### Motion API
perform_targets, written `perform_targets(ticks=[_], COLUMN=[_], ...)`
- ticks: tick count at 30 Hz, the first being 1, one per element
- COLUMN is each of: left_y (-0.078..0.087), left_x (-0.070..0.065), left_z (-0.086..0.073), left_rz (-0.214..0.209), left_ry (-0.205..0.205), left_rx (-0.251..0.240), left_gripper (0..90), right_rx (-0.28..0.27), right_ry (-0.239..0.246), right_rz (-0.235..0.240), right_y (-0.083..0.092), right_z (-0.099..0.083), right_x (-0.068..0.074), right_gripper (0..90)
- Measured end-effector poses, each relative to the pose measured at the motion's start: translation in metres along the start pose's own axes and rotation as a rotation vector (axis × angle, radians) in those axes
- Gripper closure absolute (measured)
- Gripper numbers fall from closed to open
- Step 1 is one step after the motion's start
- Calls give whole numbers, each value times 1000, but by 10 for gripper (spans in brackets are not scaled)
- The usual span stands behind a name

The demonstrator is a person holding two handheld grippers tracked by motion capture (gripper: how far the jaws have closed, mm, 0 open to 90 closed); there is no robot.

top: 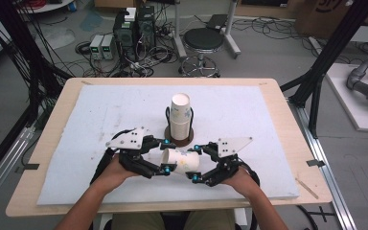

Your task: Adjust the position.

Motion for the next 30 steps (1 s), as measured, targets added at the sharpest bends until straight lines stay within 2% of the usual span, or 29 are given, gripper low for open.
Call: perform_targets(ticks=[7,14,15,16,17,18,22,26,30], left_y=[0,0,0,-2,-2,-2,0,6,12], left_x=[1,3,3,4,5,5,3,4,6], left_z=[1,-2,-3,-5,-6,-7,-7,-6,-7], left_rz=[1,10,15,42,52,55,47,70,98], left_ry=[2,32,37,69,84,89,92,94,85], left_rx=[-18,-30,-26,-17,-14,-8,6,24,69], left_gripper=[374,359,326,239,174,149,148,148,148], right_rx=[-29,-7,-2,5,11,19,42,64,100], right_ry=[-10,-16,-23,-28,-30,-31,-40,-33,-19], right_rz=[12,4,5,5,4,5,4,-3,-14], right_y=[2,3,3,3,3,3,4,6,8], right_z=[1,1,1,1,0,-1,-2,0,3], right_x=[-1,-2,-2,-2,-2,-3,-3,-5,-6], right_gripper=[277,285,285,284,284,285,284,284,283])
Point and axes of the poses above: each handheld gripper's, and its own axes: y roughly backward along the jaws, z roughly out of its top, x roughly to its left, the point moved 9 cm from there along -y, roughly forward along the jaws, and after that the axes turned 9 degrees about -z, right-handed, at the moved point
